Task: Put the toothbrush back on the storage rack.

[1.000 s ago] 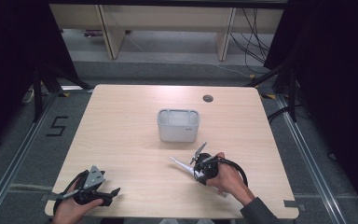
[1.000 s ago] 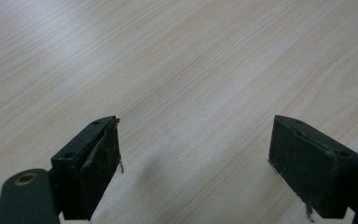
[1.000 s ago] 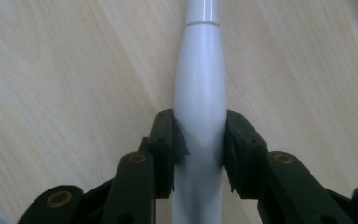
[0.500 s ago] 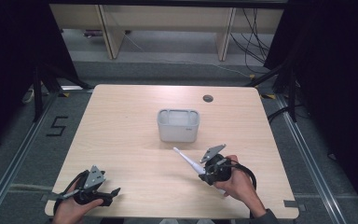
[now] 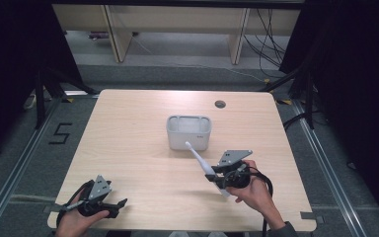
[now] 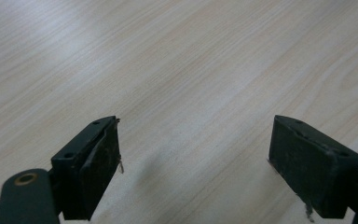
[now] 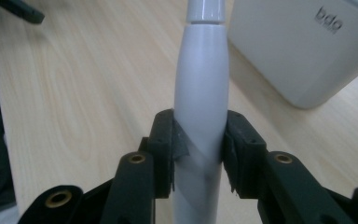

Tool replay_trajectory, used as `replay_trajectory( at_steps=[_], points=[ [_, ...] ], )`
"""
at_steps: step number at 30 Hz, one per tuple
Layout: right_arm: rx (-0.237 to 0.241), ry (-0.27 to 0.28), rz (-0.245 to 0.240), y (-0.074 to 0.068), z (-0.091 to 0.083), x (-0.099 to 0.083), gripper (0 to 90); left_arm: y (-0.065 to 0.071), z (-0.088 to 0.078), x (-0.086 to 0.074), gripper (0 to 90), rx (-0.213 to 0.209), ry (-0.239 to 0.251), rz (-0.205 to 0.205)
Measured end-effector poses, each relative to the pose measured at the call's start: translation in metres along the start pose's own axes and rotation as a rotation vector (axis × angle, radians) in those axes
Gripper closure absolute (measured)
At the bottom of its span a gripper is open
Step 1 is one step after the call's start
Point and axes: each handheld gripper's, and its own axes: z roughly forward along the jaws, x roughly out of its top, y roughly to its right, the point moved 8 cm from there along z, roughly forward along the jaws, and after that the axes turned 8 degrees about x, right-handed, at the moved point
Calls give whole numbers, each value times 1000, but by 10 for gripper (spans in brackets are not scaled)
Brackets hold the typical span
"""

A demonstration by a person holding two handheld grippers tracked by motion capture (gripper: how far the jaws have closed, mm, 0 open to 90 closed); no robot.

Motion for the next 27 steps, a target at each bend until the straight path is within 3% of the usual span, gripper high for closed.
replay_trajectory(
  at_steps=[2,5,8,10,18,22,23,26,27],
  points=[
    [4,19,13,2,-1,3,666,0,0,0,158,2,-1,0],
    [-10,100,28,9,-2,11,666,0,0,0,158,0,0,2],
    [-8,118,33,13,-2,14,666,0,0,0,158,0,0,0],
    [-9,181,59,19,-3,21,666,0,0,0,158,0,1,3],
    [-18,259,96,31,-5,35,666,0,0,0,158,1,0,-1],
    [-24,278,88,36,-8,41,666,0,0,0,158,1,0,0],
    [-25,292,115,38,-8,43,666,0,0,0,158,0,0,2],
    [-18,309,97,41,-8,47,666,0,0,0,158,0,0,-1],
    [-42,321,105,45,-9,49,666,0,0,0,158,0,0,0]
  ],
)
